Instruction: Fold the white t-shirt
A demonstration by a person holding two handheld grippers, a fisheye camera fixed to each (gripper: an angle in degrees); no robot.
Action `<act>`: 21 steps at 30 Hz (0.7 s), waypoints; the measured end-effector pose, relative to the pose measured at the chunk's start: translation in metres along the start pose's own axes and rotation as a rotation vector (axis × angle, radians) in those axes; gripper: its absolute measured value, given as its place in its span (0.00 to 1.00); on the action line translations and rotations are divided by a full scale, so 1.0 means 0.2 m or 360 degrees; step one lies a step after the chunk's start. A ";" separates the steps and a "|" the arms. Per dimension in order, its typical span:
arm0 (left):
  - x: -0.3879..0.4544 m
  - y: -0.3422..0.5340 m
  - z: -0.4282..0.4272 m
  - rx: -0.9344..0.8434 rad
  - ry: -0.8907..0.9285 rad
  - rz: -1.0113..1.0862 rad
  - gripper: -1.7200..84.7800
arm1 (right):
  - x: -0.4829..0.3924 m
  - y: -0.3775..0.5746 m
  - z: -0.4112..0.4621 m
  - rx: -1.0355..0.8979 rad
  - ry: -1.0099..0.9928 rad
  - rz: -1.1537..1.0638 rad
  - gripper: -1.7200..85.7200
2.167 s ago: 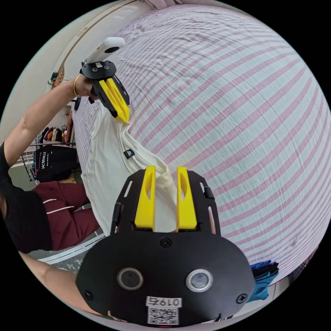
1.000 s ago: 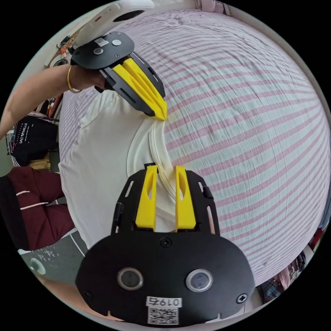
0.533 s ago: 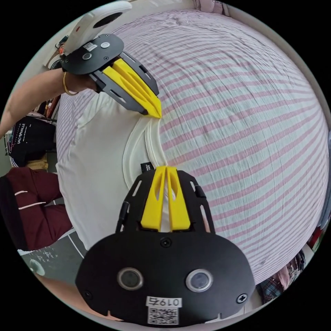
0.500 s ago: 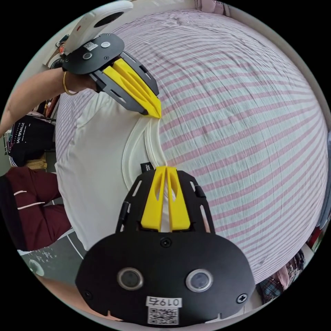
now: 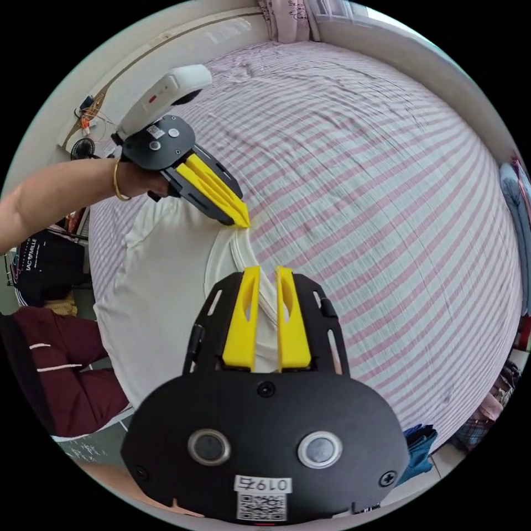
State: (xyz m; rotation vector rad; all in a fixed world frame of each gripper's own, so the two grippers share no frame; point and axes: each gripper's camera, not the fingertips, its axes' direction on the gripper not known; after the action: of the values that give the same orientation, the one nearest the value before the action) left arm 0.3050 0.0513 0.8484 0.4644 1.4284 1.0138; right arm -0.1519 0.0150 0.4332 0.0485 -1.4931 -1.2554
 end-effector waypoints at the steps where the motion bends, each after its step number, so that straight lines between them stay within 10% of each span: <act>1: -0.01 0.02 -0.01 0.0005 0.0035 -0.0004 0.03 | -0.03 0.00 0.02 -0.0005 -0.0016 -0.0038 0.04; 21: -0.32 0.91 -0.26 0.0472 0.0588 -0.0250 0.03 | -0.08 0.16 0.43 0.0151 -0.0411 0.0297 0.06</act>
State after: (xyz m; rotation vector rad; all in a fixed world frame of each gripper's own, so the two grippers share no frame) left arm 0.2116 0.0815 1.0239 0.3819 1.9300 0.7885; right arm -0.1901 0.0950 0.4607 -0.1935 -1.7359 -1.0696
